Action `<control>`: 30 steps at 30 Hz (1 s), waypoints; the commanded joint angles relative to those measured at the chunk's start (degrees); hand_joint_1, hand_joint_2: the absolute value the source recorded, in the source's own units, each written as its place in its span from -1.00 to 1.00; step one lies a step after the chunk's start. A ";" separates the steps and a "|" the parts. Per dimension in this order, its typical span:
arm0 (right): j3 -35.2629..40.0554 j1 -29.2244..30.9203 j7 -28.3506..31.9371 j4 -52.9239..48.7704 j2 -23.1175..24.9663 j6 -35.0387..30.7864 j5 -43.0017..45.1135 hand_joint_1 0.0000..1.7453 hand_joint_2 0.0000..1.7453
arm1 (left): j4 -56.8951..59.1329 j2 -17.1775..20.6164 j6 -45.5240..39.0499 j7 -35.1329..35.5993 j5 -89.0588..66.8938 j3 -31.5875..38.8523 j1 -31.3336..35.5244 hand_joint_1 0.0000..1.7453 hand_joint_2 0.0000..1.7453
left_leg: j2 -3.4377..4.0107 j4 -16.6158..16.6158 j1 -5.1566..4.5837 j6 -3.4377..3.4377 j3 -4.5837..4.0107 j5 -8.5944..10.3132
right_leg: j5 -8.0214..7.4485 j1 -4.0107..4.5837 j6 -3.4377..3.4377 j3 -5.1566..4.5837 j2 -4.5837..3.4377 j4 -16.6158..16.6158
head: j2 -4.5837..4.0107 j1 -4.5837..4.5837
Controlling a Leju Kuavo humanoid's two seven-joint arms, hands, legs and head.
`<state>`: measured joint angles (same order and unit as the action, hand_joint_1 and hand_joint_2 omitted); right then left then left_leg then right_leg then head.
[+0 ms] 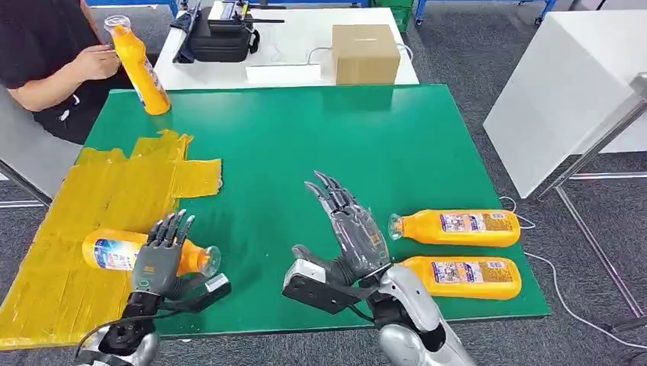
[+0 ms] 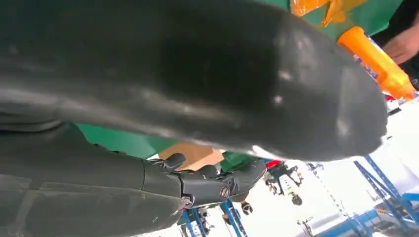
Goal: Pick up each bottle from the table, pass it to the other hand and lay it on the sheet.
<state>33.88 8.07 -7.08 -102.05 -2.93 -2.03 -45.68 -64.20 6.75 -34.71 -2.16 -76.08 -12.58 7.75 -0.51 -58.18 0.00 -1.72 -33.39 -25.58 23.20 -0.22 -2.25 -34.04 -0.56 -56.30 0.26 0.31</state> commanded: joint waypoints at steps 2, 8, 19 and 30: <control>2.27 0.54 0.73 1.81 -2.31 -0.11 0.81 -1.00 -1.00 | -5.36 -7.75 5.02 -21.20 29.73 19.73 0.10 -1.00 -1.00 | 0.09 0.00 0.04 0.06 0.03 -0.08 | 0.03 0.05 0.00 0.07 -0.01 0.06 | 0.00 0.02; 2.23 0.00 0.63 1.98 -2.12 -0.24 0.83 -1.00 -1.00 | -12.41 -10.41 16.18 -28.91 48.19 25.39 -1.36 -1.00 -1.00 | 0.10 0.03 0.03 0.08 -0.02 -0.07 | 0.04 0.04 0.03 -0.02 -0.02 0.06 | 0.00 0.00; 2.11 -1.70 0.90 1.59 -2.75 -0.41 0.55 -1.00 -1.00 | -19.40 -12.60 23.14 -29.64 55.16 28.19 -3.81 -1.00 -1.00 | 0.09 0.07 0.09 0.11 0.03 -0.13 | 0.10 0.09 0.04 0.04 0.03 0.11 | 0.00 0.02; 0.64 -8.95 2.15 -4.63 -6.29 -1.54 -2.51 -1.00 -1.00 | -28.05 -16.10 30.88 -27.82 63.50 29.48 -9.06 -1.00 -1.00 | -0.01 0.04 0.07 0.07 -0.08 -0.15 | 0.14 0.08 0.00 -0.04 0.10 0.10 | 0.00 0.02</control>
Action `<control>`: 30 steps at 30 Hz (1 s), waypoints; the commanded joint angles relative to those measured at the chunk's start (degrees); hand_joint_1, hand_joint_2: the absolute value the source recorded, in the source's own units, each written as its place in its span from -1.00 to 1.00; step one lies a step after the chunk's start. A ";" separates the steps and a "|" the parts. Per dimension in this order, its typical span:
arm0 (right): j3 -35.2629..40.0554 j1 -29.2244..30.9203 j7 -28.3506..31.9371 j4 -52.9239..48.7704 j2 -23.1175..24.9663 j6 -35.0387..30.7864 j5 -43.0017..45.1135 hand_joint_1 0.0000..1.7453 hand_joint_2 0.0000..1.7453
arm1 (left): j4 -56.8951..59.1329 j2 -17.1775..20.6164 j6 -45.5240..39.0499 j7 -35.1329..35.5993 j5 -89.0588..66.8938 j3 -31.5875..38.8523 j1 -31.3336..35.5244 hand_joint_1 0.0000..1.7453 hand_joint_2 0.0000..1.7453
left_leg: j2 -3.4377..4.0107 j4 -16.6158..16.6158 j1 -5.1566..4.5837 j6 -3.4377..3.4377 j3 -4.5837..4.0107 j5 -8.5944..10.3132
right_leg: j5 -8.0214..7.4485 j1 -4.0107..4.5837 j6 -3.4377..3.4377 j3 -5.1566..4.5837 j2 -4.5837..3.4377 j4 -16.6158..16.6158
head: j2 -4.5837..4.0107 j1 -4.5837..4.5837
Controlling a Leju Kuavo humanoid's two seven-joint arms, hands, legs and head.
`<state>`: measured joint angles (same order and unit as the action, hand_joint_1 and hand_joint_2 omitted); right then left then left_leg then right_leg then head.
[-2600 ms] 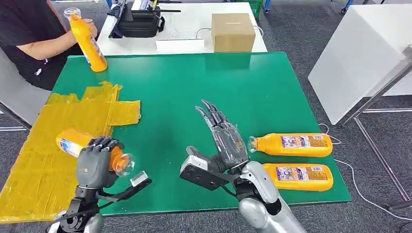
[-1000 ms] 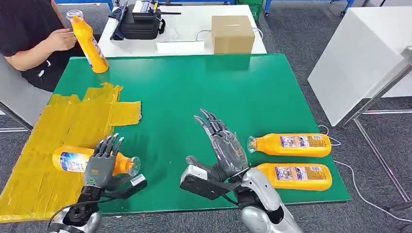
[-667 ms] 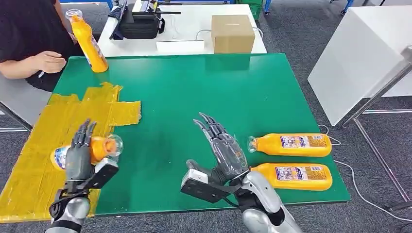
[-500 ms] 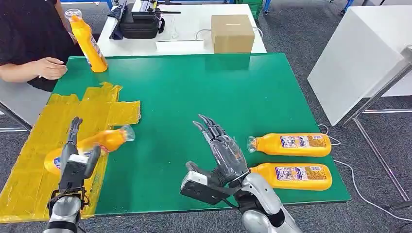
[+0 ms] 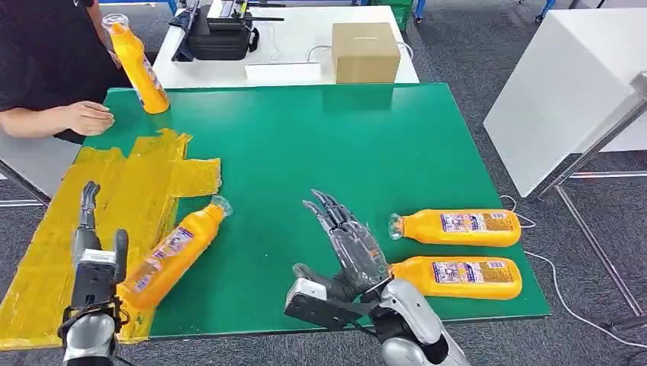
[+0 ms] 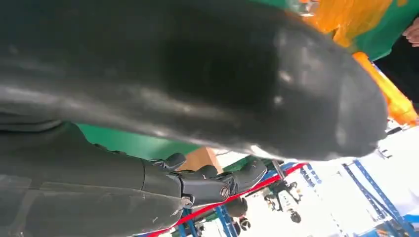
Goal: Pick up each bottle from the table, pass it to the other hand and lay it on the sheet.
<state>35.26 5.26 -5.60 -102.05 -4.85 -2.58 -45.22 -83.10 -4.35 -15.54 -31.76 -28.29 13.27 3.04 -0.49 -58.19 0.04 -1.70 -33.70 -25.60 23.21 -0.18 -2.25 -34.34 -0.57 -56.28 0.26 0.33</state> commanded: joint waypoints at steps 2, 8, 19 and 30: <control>-2.11 -10.10 1.28 -7.60 -6.25 -1.87 -4.16 -1.00 1.00 | -15.38 -6.45 13.41 1.44 19.34 3.88 -6.82 -1.00 -1.00 | -0.04 -0.02 0.06 0.03 0.10 -0.12 | 0.11 0.06 0.00 0.16 0.10 0.05 | 0.00 0.00; -4.15 -14.73 2.12 -11.85 -8.76 -2.57 -4.45 -1.00 1.00 | -20.24 -7.18 13.90 1.50 20.95 4.13 -9.01 -1.00 -1.00 | -0.01 -0.02 0.01 0.10 -0.01 -0.25 | 0.17 0.01 0.05 0.02 0.04 0.03 | 0.00 0.00; -4.20 -14.29 2.11 -11.62 -8.20 -2.59 -4.51 -1.00 1.00 | -19.34 -7.05 14.00 1.42 21.08 4.25 -8.65 -1.00 -1.00 | 0.06 0.06 0.05 0.09 0.22 -0.36 | 0.28 0.06 -0.03 0.20 0.03 0.08 | 0.00 0.00; -10.70 -28.22 -5.45 -23.56 -22.88 -8.52 -6.89 -1.00 1.00 | -28.13 -9.02 18.36 -1.09 29.71 6.57 -13.20 -1.00 -1.00 | -0.08 -0.03 0.01 0.02 0.07 -0.40 | 0.38 0.01 -0.06 0.13 0.13 0.02 | 0.00 0.00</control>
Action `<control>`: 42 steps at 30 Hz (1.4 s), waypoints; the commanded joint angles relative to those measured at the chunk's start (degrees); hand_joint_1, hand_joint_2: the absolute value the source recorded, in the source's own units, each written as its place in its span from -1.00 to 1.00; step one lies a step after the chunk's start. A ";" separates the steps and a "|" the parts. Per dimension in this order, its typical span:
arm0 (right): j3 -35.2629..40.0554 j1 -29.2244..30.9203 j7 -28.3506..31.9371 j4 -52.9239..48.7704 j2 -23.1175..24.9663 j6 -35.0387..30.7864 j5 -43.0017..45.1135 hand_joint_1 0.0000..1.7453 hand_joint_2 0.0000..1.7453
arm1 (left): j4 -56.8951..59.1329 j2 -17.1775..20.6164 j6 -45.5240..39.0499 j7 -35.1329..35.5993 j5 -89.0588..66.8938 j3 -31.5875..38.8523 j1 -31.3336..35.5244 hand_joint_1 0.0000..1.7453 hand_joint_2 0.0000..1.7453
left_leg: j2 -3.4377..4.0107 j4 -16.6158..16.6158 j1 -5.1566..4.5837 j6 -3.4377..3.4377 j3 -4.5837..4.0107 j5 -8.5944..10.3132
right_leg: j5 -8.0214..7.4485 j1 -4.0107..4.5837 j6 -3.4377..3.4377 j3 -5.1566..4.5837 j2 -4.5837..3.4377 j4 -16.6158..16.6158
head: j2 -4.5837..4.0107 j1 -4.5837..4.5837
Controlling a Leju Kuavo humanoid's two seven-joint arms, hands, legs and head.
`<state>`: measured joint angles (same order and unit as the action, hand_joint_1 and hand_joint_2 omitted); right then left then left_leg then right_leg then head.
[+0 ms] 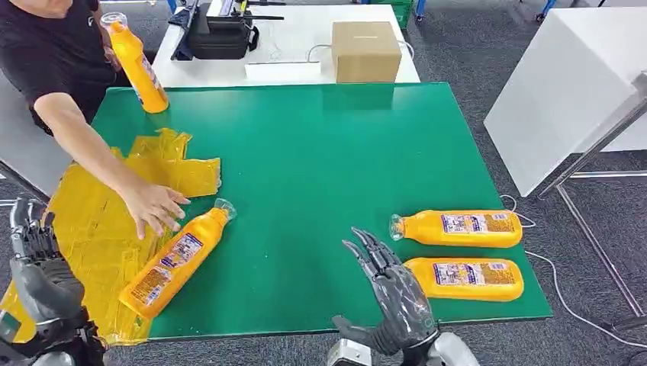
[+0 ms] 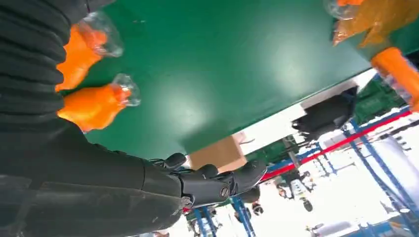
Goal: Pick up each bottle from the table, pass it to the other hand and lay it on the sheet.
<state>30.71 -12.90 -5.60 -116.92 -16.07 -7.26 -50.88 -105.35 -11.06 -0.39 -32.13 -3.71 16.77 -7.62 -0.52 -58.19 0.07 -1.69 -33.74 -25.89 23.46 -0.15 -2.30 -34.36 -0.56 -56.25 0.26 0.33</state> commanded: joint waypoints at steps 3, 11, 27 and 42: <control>-11.61 -13.09 -8.27 -10.43 -12.86 -3.26 -1.48 -1.00 1.00 | -7.91 -2.61 4.45 -0.26 4.86 1.13 -3.33 -1.00 -1.00 | -0.04 -0.05 -0.06 0.03 0.24 -0.30 | 0.24 -0.05 -0.02 0.27 0.13 -0.03 | 0.00 -0.02; -26.60 -19.25 -12.59 -8.67 -9.85 2.91 0.56 -1.00 1.00 | -7.12 -2.04 3.36 1.36 4.02 -1.29 -3.07 -1.00 -1.00 | -0.07 -0.01 -0.10 0.01 0.26 -0.28 | 0.26 -0.08 -0.10 0.28 0.16 0.04 | 0.00 0.00; -62.71 -20.59 -1.93 -5.63 2.98 30.82 3.27 -1.00 1.00 | -4.02 -0.65 4.26 2.36 4.15 -2.66 -0.72 -1.00 -1.00 | -0.14 0.11 -0.08 -0.01 0.44 -0.30 | 0.26 -0.06 -0.07 0.42 0.25 0.18 | 0.00 -0.02; -51.81 -6.86 -2.25 10.73 -1.10 27.64 -1.15 -1.00 1.00 | -1.01 0.80 4.24 3.09 4.09 -5.85 2.50 -1.00 -1.00 | 0.28 0.18 -0.03 0.00 0.63 -0.31 | 0.12 0.00 -0.07 0.56 -0.12 0.31 | 0.00 -0.04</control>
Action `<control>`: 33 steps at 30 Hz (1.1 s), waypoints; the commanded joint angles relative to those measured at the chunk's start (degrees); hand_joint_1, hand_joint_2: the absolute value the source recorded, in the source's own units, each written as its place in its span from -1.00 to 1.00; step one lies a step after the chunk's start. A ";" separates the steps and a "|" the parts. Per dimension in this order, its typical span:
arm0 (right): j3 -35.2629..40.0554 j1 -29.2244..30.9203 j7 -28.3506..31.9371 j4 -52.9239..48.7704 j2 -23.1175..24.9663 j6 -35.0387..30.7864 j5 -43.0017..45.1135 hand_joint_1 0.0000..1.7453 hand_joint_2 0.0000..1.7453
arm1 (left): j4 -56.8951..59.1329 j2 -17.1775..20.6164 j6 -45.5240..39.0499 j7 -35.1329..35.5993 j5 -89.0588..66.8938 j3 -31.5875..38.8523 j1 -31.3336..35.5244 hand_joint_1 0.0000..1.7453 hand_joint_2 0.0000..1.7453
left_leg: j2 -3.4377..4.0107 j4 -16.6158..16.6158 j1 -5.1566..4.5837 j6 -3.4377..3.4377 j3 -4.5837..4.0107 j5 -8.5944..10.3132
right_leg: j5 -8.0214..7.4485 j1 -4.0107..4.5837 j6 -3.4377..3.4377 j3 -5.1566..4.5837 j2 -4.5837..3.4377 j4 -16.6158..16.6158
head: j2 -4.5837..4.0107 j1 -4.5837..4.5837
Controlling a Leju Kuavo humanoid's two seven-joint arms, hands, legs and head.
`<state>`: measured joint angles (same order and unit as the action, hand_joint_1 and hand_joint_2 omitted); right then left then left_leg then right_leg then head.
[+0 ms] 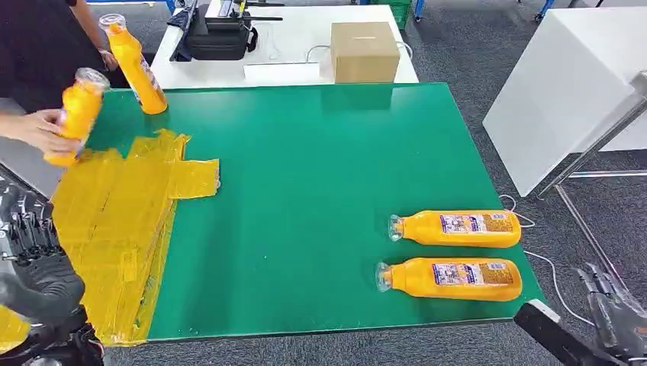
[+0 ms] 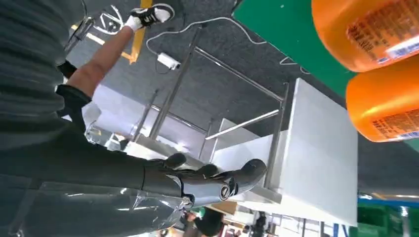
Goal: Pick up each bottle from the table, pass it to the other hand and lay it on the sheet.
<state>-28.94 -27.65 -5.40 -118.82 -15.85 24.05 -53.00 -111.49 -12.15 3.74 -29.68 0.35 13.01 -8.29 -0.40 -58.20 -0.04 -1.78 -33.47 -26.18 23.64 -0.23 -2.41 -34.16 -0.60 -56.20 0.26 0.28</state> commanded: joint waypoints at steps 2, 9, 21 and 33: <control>7.84 7.90 -2.45 12.63 -1.33 -3.66 0.97 -1.00 1.00 | 5.14 1.89 0.11 0.64 0.03 -2.09 3.17 -1.00 -1.00 | 0.09 0.15 0.06 0.07 0.27 -0.01 | -0.03 0.06 0.03 0.28 -0.04 0.19 | 0.00 0.02; 7.83 7.47 -2.60 12.24 -1.44 -3.80 1.14 -1.00 1.00 | 5.10 1.89 0.08 0.65 0.05 -2.08 3.08 -1.00 -1.00 | -0.04 0.11 0.05 0.06 0.19 -0.02 | 0.01 0.05 0.03 0.23 0.03 0.13 | 0.00 0.02; 24.55 13.68 -7.08 16.08 -5.89 -8.67 2.31 -1.00 1.00 | 5.19 1.73 0.43 1.38 -0.27 -2.35 3.64 -1.00 -1.00 | 0.25 0.17 0.05 0.10 0.36 -0.03 | -0.05 0.05 0.06 0.34 -0.15 0.19 | 0.00 0.02; 32.88 16.67 -9.17 18.07 -7.60 -9.10 2.81 -1.00 1.00 | 5.90 1.16 0.61 1.51 -0.01 -1.61 3.65 -1.00 -1.00 | 0.07 0.09 0.05 0.05 0.18 -0.02 | -0.01 0.05 0.03 0.21 -0.08 0.09 | 0.00 0.02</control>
<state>-4.46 -15.29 -13.57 -106.11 -22.60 15.39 -50.31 -109.26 -11.39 4.13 -28.59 0.09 10.91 -5.94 -0.45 -58.21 -0.03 -1.79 -33.51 -26.17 23.65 -0.23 -2.41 -34.14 -0.61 -56.24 0.26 0.31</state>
